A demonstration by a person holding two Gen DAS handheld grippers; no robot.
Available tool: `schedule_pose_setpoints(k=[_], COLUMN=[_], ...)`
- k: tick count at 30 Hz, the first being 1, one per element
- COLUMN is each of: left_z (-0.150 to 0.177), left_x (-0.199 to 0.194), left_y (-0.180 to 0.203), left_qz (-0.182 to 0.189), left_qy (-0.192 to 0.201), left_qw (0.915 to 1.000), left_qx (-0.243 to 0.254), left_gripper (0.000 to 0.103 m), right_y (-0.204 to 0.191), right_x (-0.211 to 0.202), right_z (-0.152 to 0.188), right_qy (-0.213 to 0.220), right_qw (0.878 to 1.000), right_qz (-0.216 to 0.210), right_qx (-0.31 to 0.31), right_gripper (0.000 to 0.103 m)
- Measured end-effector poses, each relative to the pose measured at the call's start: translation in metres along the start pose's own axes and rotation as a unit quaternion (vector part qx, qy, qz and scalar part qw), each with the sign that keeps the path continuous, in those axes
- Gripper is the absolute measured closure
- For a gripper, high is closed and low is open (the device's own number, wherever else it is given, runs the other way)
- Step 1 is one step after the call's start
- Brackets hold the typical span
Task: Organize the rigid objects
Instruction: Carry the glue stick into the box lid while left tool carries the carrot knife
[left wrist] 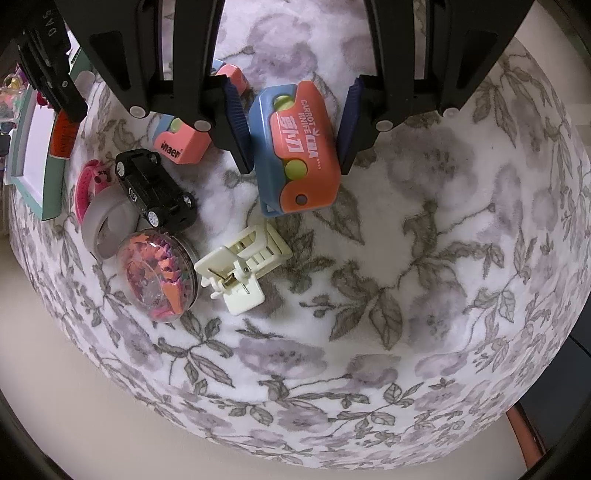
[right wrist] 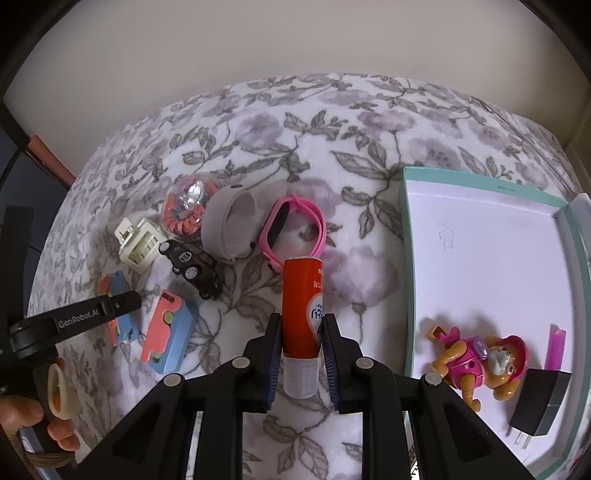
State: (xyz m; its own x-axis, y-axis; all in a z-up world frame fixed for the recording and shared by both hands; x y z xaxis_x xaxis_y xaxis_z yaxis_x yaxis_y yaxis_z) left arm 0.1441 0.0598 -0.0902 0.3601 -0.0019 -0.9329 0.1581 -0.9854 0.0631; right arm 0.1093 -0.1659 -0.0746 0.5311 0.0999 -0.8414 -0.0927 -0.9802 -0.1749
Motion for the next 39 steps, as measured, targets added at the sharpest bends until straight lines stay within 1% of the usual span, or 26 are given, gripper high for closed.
schedule_pose_setpoints(k=[7, 8, 12, 14, 16, 18, 20, 21, 23, 25, 27, 28, 30, 32, 33, 39], left_z=[0.004, 0.004, 0.007, 0.009, 0.01, 0.011, 0.013, 0.016, 0.023, 0.023, 0.025, 0.025, 0.023, 0.02, 0.017, 0.012], left_x=[0.007, 0.01, 0.011, 0.011, 0.011, 0.011, 0.011, 0.01, 0.012, 0.012, 0.011, 0.011, 0.012, 0.012, 0.01, 0.006], left_y=[0.003, 0.003, 0.011, 0.016, 0.017, 0.017, 0.021, 0.023, 0.028, 0.028, 0.029, 0.027, 0.029, 0.028, 0.027, 0.015], left_qz=[0.001, -0.002, -0.024, -0.032, -0.033, -0.026, -0.021, -0.026, -0.03, -0.027, -0.029, -0.031, -0.031, -0.031, -0.03, -0.002], left_qy=[-0.01, -0.012, 0.001, 0.009, 0.013, 0.016, 0.02, 0.025, 0.031, 0.031, 0.03, 0.028, 0.023, 0.021, 0.02, 0.003], left_qw=[1.0, 0.9999, 0.9993, 0.9987, 0.9987, 0.9991, 0.9989, 0.9984, 0.9982, 0.9985, 0.9983, 0.9982, 0.9984, 0.9986, 0.9987, 1.0], left_qx=[0.0, 0.002, 0.028, 0.039, 0.037, 0.03, 0.036, 0.043, 0.04, 0.035, 0.041, 0.043, 0.042, 0.039, 0.035, -0.002], left_gripper=[0.056, 0.056, 0.056, 0.054, 0.053, 0.047, 0.037, 0.037, 0.036, 0.036, 0.036, 0.036, 0.042, 0.056, 0.059, 0.059], right_y=[0.0, 0.0, 0.001, 0.002, 0.002, 0.002, 0.003, 0.003, 0.004, 0.005, 0.005, 0.005, 0.006, 0.005, 0.005, 0.005], right_x=[0.004, 0.006, 0.013, 0.015, 0.016, 0.017, 0.016, 0.016, 0.015, 0.016, 0.016, 0.017, 0.017, 0.016, 0.016, 0.008], right_z=[0.0, 0.001, 0.004, 0.005, 0.006, 0.007, 0.006, 0.006, 0.006, 0.005, 0.006, 0.006, 0.006, 0.006, 0.005, 0.001], right_qy=[-0.008, -0.01, -0.019, -0.021, -0.024, -0.024, -0.024, -0.023, -0.022, -0.022, -0.024, -0.025, -0.026, -0.024, -0.024, -0.014], right_qw=[1.0, 1.0, 1.0, 1.0, 1.0, 1.0, 1.0, 1.0, 1.0, 1.0, 1.0, 1.0, 1.0, 1.0, 1.0, 1.0], right_qz=[0.003, 0.003, 0.006, 0.008, 0.009, 0.008, 0.006, 0.006, 0.005, 0.005, 0.003, 0.002, 0.002, 0.001, 0.001, -0.006], right_qx=[0.0, 0.0, -0.001, -0.002, -0.002, -0.002, -0.001, 0.0, 0.001, 0.003, 0.002, 0.003, 0.003, 0.005, 0.006, 0.012], right_gripper=[0.08, 0.08, 0.08, 0.08, 0.08, 0.08, 0.08, 0.08, 0.08, 0.08, 0.08, 0.08, 0.08, 0.08, 0.08, 0.08])
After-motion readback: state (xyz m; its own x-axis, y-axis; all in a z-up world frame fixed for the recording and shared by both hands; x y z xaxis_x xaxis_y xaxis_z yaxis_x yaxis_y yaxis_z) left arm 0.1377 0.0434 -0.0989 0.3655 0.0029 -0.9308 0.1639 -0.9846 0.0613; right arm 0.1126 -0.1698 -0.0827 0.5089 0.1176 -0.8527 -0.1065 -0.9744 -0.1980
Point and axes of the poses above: each gripper's, at about its wrist camera, not at the fingertips, and x roughly the way its jaws point, y to its right, z to its underside, the point moved 1 cm from there along x, roughly the way its jaws point, and after that the axes turned 10 degrees about y, right-handed, at the moved point
